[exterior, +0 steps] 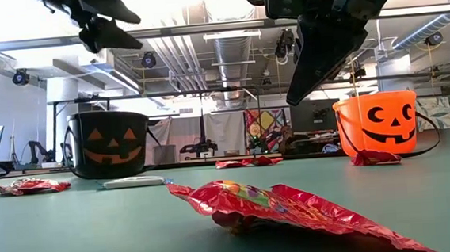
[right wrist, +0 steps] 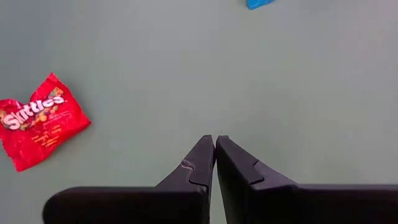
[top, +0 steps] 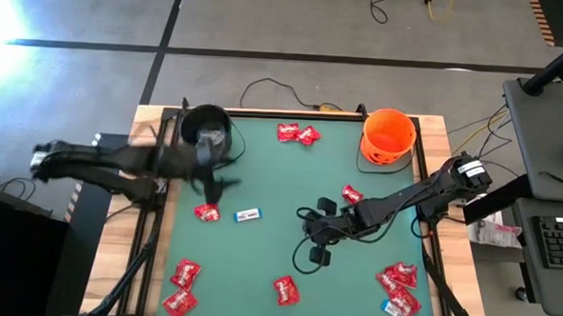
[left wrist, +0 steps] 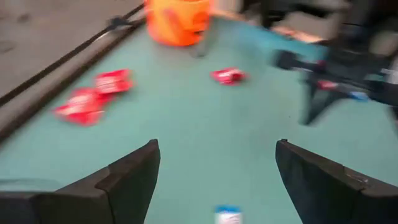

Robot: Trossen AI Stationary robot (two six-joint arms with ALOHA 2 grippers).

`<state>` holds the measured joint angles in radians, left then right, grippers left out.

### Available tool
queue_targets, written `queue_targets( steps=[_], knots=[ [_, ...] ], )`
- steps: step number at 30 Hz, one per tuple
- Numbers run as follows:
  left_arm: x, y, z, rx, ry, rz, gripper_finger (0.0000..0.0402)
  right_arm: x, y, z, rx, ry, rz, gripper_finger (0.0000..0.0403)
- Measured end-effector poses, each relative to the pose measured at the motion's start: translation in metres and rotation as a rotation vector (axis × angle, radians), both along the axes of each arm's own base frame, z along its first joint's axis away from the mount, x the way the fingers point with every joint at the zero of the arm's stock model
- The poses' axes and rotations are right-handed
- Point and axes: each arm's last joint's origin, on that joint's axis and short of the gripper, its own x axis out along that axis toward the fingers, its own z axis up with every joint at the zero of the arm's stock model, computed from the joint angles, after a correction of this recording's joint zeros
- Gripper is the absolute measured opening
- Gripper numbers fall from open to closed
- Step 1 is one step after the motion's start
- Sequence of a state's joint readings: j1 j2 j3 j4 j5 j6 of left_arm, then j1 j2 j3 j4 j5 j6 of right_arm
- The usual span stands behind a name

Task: Sort candy by brand, put in halloween buckets
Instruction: Put the white chocolate into the black bucket

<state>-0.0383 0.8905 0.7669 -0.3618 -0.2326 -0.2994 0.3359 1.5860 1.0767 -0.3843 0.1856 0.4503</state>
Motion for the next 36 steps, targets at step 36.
queue_targets(
  steps=[36],
  knots=[
    [0.053, -0.065, -0.214, 0.149, 0.299, 0.038, 0.0309, 0.0, 0.002, 0.0, 0.006, -0.005, 0.005, 0.0013]
  ],
)
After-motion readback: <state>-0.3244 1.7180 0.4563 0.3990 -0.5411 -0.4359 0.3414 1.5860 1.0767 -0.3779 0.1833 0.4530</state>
